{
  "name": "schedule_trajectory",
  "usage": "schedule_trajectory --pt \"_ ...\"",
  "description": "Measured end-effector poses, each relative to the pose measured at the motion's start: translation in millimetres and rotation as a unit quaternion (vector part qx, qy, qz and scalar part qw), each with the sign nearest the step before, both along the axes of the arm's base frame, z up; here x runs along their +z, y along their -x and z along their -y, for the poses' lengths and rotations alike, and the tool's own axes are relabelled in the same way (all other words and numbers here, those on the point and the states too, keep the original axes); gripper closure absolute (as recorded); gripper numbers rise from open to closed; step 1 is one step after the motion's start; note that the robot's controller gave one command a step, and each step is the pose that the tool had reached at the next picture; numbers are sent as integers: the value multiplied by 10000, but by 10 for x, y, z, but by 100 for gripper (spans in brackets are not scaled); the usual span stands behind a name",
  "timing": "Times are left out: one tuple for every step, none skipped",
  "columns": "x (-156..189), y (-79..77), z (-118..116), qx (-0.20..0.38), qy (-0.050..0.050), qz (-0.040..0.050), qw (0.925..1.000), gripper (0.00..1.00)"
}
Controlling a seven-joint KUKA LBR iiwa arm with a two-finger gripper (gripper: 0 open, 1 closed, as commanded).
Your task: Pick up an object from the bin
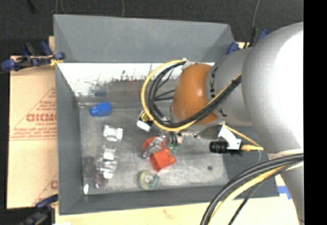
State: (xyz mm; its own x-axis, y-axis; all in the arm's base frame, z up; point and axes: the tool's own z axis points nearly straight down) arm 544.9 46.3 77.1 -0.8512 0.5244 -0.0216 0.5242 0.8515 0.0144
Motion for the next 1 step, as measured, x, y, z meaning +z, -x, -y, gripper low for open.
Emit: schedule_trajectory --pt "1550 -76 -114 90 0 -73 9999 100"
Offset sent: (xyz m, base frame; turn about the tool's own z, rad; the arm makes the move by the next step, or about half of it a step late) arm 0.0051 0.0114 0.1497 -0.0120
